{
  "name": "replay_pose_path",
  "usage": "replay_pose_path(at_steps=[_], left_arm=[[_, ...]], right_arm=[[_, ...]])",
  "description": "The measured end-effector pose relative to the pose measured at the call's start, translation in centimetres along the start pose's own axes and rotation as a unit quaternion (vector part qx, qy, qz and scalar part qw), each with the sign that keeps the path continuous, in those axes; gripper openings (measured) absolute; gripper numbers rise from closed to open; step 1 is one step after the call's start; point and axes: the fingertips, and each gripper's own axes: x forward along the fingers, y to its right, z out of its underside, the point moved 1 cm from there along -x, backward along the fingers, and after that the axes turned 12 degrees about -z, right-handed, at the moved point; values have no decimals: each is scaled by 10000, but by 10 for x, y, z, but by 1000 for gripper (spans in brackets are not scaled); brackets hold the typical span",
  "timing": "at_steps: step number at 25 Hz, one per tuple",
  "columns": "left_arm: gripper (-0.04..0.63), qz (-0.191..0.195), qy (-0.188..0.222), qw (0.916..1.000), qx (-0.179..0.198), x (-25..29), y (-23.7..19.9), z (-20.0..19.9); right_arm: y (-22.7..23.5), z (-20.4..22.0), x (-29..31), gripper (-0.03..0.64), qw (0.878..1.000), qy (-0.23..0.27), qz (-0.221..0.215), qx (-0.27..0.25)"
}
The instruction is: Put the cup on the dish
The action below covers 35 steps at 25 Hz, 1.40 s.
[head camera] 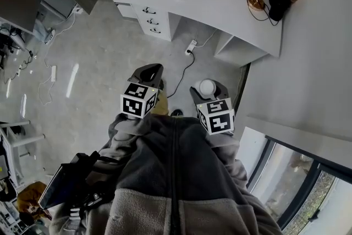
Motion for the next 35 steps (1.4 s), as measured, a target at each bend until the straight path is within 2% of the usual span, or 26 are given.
replay_pose_path(at_steps=[8,15,22,35], left_arm=[[5,19,15,10000,-26,34,-20,-9],[5,88,80,9999,-55,73,-44,-36],[5,112,-26,9997,-193,122,-87,-57],[5,695,-231,9973,-20,230,-140,-122]], right_arm=[[22,-14,23,255,10000,7,78,36],[50,-48,46,256,9998,42,189,61],[85,-92,85,255,9995,-66,285,78],[156,-175,144,255,9962,-121,680,525]])
